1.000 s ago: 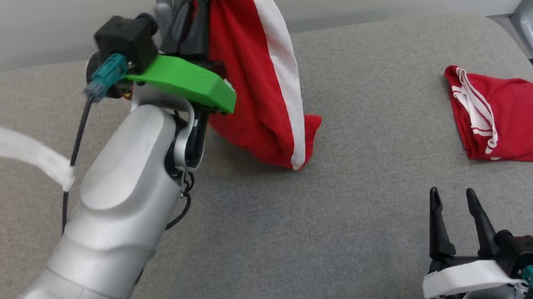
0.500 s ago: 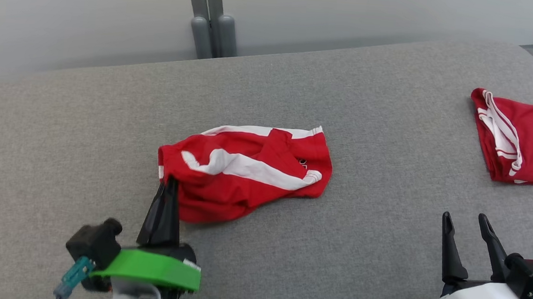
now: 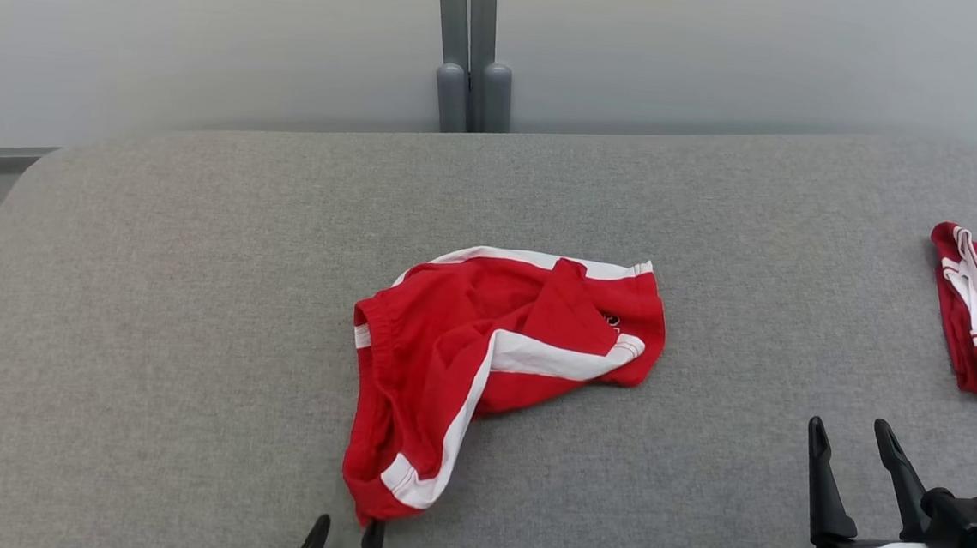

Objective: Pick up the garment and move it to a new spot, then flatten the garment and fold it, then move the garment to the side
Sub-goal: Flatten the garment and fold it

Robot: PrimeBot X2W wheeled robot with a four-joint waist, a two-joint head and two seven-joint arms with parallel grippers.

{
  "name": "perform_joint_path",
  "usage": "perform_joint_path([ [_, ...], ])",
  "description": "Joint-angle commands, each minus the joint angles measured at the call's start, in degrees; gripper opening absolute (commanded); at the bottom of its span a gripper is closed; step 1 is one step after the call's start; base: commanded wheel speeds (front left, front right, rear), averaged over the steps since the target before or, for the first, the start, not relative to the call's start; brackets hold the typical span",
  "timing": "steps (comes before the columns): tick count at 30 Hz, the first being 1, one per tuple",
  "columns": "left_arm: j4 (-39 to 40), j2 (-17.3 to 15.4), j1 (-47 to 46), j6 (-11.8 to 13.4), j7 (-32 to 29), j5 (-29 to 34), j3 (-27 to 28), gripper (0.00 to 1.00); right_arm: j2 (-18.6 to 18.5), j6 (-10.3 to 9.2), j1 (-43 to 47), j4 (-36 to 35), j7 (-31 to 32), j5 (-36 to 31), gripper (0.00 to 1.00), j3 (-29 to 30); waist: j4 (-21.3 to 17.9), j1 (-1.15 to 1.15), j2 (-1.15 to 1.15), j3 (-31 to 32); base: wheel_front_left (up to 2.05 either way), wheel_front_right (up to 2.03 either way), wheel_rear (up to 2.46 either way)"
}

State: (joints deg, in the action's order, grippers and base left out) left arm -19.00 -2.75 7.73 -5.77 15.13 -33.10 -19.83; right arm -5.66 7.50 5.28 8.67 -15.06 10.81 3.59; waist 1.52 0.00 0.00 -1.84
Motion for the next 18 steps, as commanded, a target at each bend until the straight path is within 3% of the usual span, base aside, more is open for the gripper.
perform_joint_path([
  [1,-0.55,-0.27,1.00,0.65,-0.02,0.68,1.07,1.00,-0.20,-0.02,0.72,-0.02,-0.15,-0.26,1.00,-0.05,0.62,0.00,0.00,0.79,0.00,0.00,0.00],
  [5,1.94,-0.27,3.11,3.80,-0.02,4.74,6.63,1.00,-0.52,-0.02,1.13,-0.67,-0.15,-0.39,1.00,-0.03,0.61,0.00,0.00,1.45,0.00,0.00,0.00],
  [13,14.20,-0.24,8.82,9.05,-0.02,11.14,16.30,1.00,-0.09,-0.02,2.13,-1.44,-0.15,-0.32,1.00,1.23,0.36,0.00,0.00,2.80,0.00,0.00,0.00],
  [18,17.36,-0.18,5.19,7.02,-0.02,14.46,11.33,1.00,0.51,-0.02,1.53,-1.44,-0.15,-0.27,1.00,1.15,-0.21,0.00,0.00,2.41,0.00,0.00,0.00],
])
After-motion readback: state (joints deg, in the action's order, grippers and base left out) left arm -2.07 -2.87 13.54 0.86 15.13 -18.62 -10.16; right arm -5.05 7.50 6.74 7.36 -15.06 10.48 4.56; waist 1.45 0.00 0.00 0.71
